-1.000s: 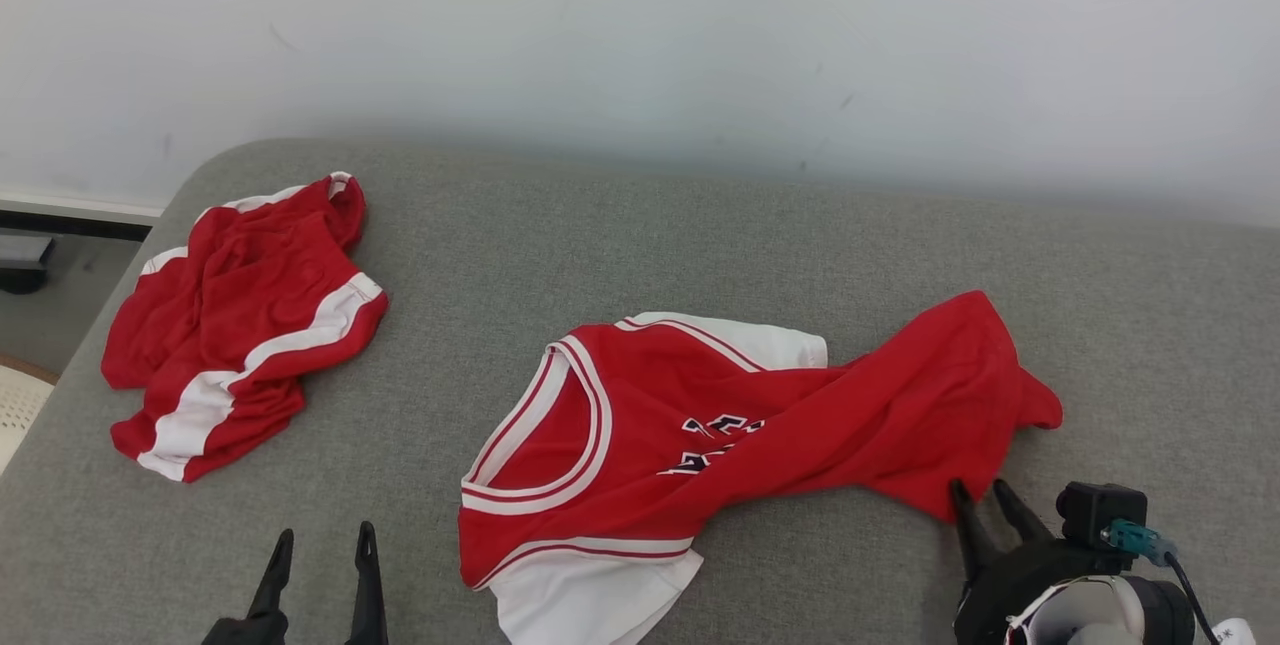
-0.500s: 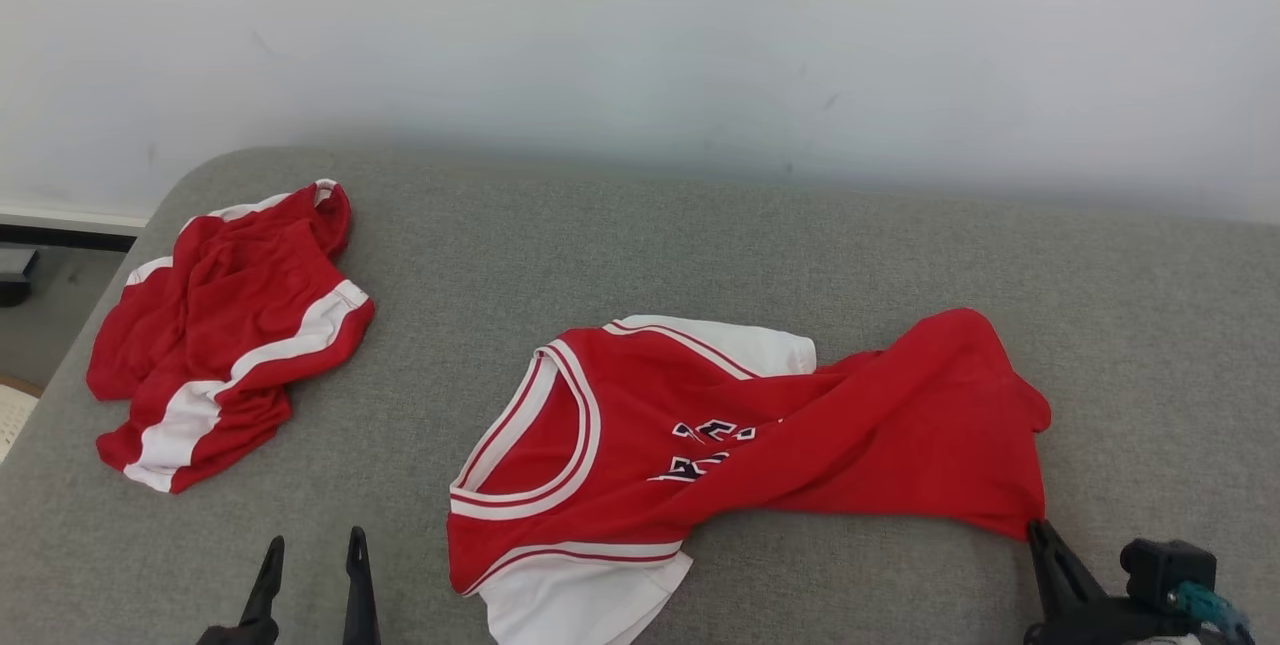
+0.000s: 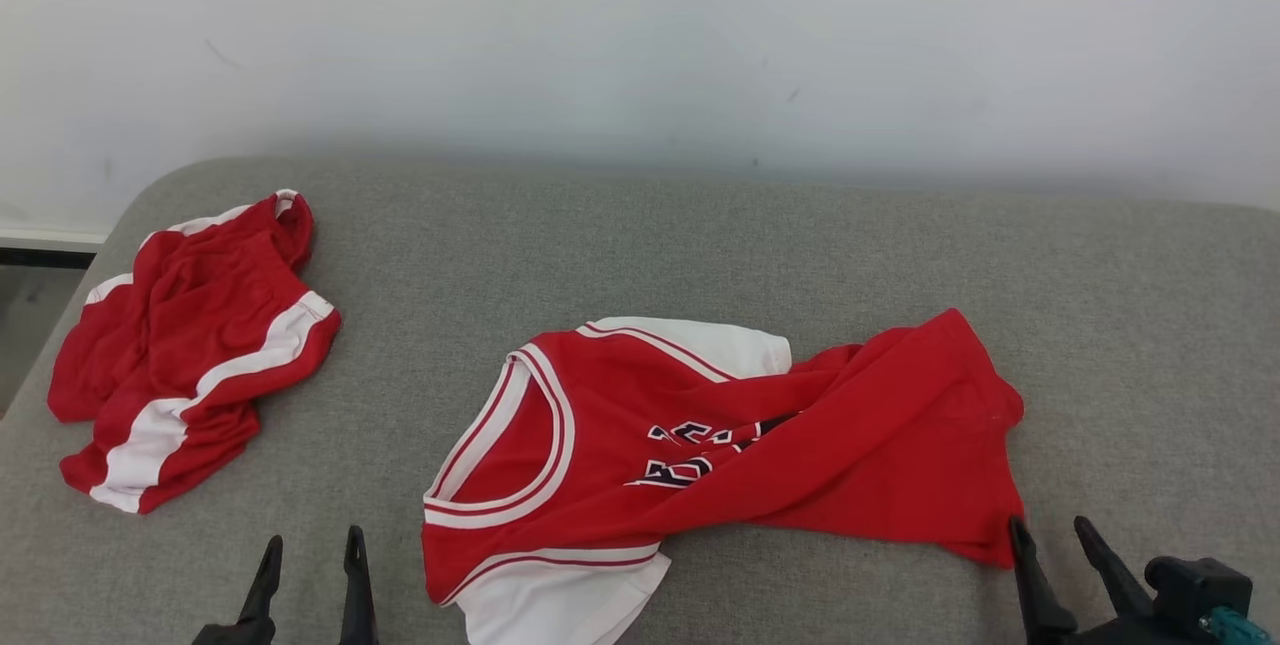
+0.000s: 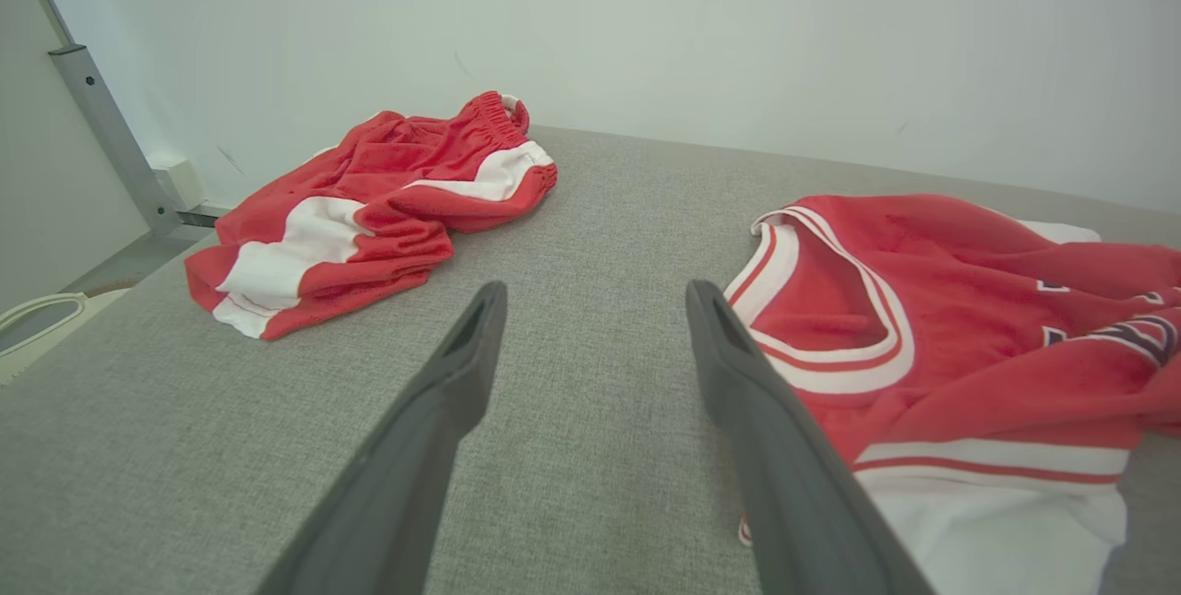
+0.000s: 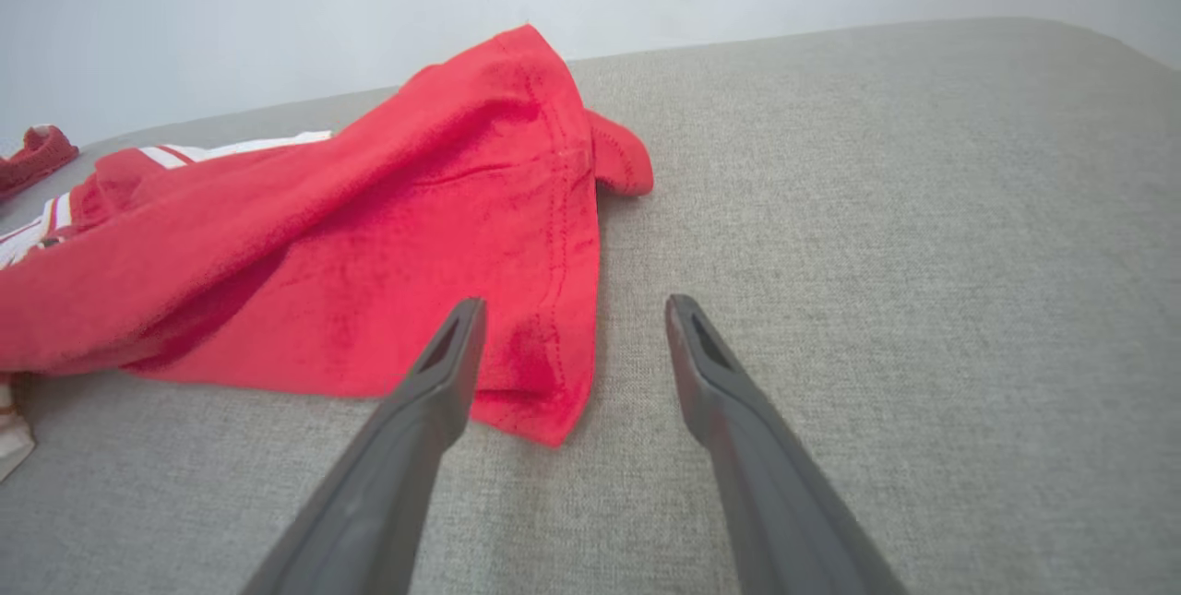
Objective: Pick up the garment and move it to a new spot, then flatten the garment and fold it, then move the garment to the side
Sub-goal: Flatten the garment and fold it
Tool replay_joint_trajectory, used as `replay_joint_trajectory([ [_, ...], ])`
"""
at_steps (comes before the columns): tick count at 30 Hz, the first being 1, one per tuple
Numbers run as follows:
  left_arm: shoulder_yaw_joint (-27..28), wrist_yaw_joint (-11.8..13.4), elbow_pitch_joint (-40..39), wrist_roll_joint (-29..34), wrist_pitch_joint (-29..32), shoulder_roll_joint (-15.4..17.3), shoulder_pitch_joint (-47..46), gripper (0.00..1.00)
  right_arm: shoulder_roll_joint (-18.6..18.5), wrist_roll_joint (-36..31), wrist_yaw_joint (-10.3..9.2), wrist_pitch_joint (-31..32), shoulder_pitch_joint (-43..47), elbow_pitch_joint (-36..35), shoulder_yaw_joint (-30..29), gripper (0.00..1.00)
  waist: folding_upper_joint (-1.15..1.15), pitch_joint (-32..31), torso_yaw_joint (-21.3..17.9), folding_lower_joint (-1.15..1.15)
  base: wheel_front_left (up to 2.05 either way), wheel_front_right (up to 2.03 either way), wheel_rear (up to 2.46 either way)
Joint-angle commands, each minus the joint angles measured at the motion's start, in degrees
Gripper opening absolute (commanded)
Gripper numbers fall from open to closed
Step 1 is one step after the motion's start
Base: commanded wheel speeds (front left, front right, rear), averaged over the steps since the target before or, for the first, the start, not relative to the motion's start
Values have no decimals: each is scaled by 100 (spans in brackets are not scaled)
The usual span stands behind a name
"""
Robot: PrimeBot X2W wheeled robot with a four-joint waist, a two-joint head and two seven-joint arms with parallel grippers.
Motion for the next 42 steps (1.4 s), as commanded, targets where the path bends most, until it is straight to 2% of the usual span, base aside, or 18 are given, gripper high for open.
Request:
replay_joint_trajectory([
  [1, 6, -10, 28, 41, -12, 16, -42, 100, 47, -89, 8, -50, 59, -152, -85, 100, 0, -40, 8, 0, 0, 0, 0],
  [10, -34, 20, 23, 101, -12, 53, 215, 100, 393, -619, 7, -202, 173, -887, -611, 100, 0, -271, 76, 0, 0, 0, 0],
  [17, -19, 84, -74, 116, -12, 121, 329, 100, 817, -1024, 8, -321, 412, -1461, -1044, 100, 0, -382, 86, 0, 0, 0, 0],
  [24, -49, 148, -216, 82, 34, 151, 445, 100, 1164, -1352, 8, -346, 706, -1807, -1577, 100, 0, -407, 62, 0, 0, 0, 0],
  [27, -65, 171, -259, 56, 50, 133, 455, 100, 1232, -1444, 7, -341, 791, -1893, -1617, 100, 0, -386, 49, 0, 0, 0, 0],
  [35, -254, 34, -193, 35, 178, 89, 488, 100, 1153, -1577, 7, -308, 533, -1569, -1397, 100, 0, -291, 8, 0, 0, 0, 0],
  [39, -734, -271, 28, 81, 270, -110, 517, 100, 888, -1516, 8, -198, 67, -914, -1205, 100, 0, -185, -11, 0, 0, 0, 0],
  [42, -1000, -398, 233, 26, 270, -271, 519, 100, 726, -1463, 8, -150, -304, -482, -1082, 100, 0, -71, -6, 0, 0, 0, 0],
])
